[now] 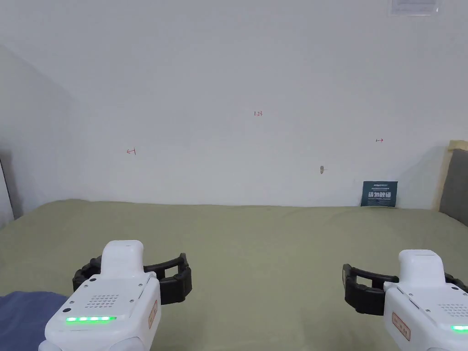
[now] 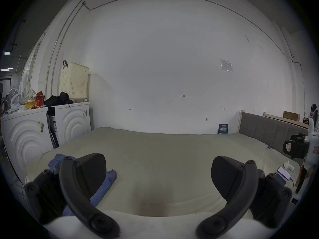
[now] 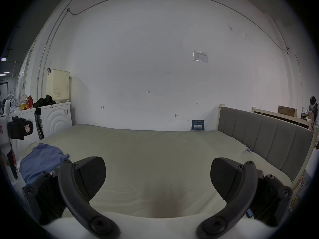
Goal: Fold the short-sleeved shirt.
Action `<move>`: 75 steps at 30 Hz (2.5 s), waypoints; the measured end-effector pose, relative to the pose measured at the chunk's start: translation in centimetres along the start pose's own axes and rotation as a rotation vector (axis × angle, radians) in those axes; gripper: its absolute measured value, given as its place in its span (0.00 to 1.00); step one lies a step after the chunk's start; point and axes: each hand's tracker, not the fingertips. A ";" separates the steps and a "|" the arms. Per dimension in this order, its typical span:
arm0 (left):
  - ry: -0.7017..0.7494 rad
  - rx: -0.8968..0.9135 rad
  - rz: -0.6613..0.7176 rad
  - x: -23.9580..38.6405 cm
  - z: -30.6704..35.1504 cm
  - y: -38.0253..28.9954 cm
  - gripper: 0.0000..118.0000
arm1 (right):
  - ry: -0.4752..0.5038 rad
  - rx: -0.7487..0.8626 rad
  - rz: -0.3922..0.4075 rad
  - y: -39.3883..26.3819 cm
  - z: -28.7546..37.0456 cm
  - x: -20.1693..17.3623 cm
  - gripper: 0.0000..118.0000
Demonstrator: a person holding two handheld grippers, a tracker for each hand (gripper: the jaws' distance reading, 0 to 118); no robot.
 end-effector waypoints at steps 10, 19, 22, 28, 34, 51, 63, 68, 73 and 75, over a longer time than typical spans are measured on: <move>-0.012 0.013 0.009 -0.2 0.0 -0.1 1.00 | -0.013 -0.009 -0.004 0.0 0.0 0.3 1.00; 0.006 0.048 0.009 -0.5 1.2 -0.5 0.73 | 0.019 -0.029 0.002 -0.1 1.0 0.2 0.90; 0.044 0.045 0.012 0.0 1.4 -1.3 0.00 | -0.073 -0.006 0.060 -0.3 1.6 -0.4 0.00; 0.037 0.010 0.008 -0.7 1.7 -1.0 0.00 | -0.020 -0.069 0.038 0.5 1.3 -1.0 0.00; 0.097 0.027 0.004 -2.0 2.5 0.2 0.00 | 0.118 -0.045 0.052 2.4 -0.1 -6.3 0.00; 0.532 -0.028 0.051 -18.1 16.3 0.1 0.00 | 0.635 -0.039 0.069 2.3 -2.4 -27.8 0.00; 0.394 -0.294 0.031 -24.3 5.0 0.5 0.01 | 0.676 -0.018 0.100 1.6 -5.7 -32.5 0.00; 0.249 -0.534 0.002 -29.2 -6.4 1.5 0.01 | 0.666 -0.012 0.117 1.3 -9.4 -35.6 0.00; 0.180 -0.859 -0.075 -32.7 -17.6 -0.1 0.00 | 0.699 -0.028 0.104 -0.8 -12.8 -38.1 0.00; 0.120 -0.957 0.011 -34.0 -20.8 -1.6 0.01 | 0.714 -0.046 0.110 -2.0 -13.7 -38.7 0.00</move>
